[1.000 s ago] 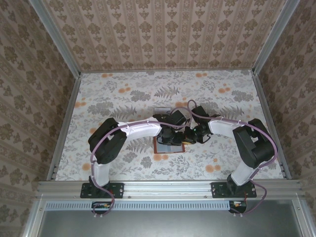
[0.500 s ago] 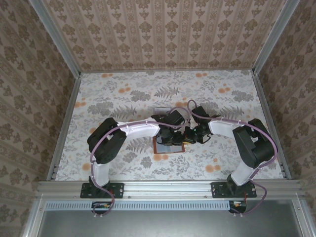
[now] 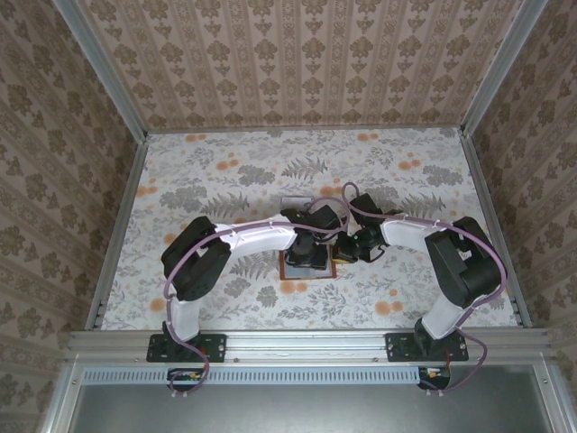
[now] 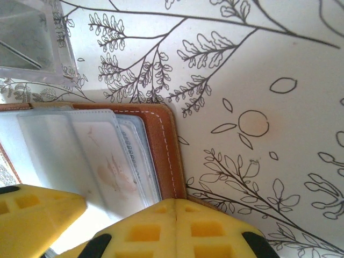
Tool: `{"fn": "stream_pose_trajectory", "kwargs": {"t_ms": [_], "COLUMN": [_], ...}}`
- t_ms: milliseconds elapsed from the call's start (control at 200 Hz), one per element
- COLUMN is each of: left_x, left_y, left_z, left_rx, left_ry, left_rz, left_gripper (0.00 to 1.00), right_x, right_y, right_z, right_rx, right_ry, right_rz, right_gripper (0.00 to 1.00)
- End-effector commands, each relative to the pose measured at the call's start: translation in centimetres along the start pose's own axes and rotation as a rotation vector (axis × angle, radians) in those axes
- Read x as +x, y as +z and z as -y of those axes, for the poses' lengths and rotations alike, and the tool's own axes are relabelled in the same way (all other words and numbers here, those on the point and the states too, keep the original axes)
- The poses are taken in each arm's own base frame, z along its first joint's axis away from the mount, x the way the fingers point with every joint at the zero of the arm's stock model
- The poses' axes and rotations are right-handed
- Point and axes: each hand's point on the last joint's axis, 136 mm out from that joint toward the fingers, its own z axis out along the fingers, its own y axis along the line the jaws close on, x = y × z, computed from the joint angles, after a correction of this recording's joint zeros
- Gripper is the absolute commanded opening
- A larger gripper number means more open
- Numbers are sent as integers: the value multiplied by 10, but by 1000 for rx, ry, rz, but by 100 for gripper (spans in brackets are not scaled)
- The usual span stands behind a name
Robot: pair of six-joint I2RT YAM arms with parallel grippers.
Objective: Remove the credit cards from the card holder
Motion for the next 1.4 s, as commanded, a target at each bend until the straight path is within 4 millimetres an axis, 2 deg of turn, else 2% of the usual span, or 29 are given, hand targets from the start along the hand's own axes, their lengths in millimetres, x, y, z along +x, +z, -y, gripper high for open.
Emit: {"fn": "stream_pose_trajectory", "kwargs": {"t_ms": [0,325,495,560,810,910,1000,1165,1395], "left_x": [7,5,4,5,6,1,-5,-15,-23], "left_y": [-7,-20,-23,-22,-27,-36,-47,-58,-40], "left_z": [-29,-32,-35,-38,-58,-59,-55,-37,-1], "left_rx": [-184,-233,-235,-237,-284,-260,-227,-101,230], "left_ry": [42,70,73,71,54,44,34,28,-40], "left_rz": [-21,-2,9,3,-2,31,66,113,92], "left_gripper": [42,44,33,32,37,38,38,37,33], "right_x": [14,23,25,27,29,25,21,16,18], "right_y": [-1,-6,-8,-8,-16,-23,-27,-31,-21], "right_z": [10,9,10,10,8,3,-2,-14,-40], "right_rx": [42,33,35,35,51,54,47,-1,-162], "right_ry": [13,17,18,19,1,-11,-14,-13,20], "right_rz": [-35,-34,-33,-35,-22,-3,12,29,-8], "right_gripper": [7,7,7,7,7,8,8,9,10]}}
